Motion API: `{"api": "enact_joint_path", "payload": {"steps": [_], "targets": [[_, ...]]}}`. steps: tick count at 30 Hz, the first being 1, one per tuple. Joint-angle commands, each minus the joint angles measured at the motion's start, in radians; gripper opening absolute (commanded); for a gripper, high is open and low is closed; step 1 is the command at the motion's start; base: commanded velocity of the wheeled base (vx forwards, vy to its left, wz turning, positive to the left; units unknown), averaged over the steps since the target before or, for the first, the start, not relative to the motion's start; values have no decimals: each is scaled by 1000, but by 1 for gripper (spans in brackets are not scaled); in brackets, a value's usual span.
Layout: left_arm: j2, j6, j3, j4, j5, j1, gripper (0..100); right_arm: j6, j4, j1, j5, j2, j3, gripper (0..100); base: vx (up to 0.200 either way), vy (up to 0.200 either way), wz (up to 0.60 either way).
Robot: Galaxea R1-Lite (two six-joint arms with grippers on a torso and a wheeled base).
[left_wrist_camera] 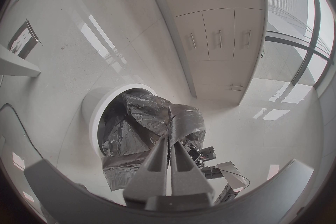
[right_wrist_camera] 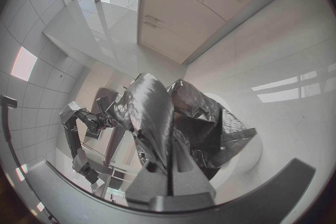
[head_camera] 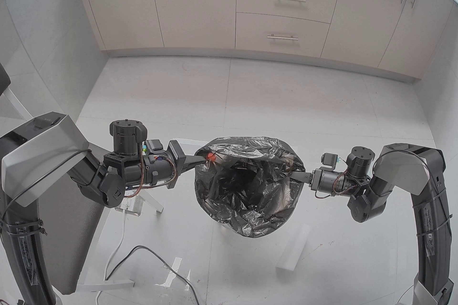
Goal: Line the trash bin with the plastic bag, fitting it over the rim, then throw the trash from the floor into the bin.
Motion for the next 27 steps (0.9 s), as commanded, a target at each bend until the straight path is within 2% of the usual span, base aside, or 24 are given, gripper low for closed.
{"api": "enact_joint_path", "payload": {"steps": [1, 27], "targets": [[14, 0, 2, -1, 2, 24, 0, -1, -1, -8, 0, 19, -9, 0, 0, 0, 0], [70, 8, -55, -6, 2, 9, 0, -2, -1, -18, 0, -1, -46, 0, 0, 0, 0]]}}
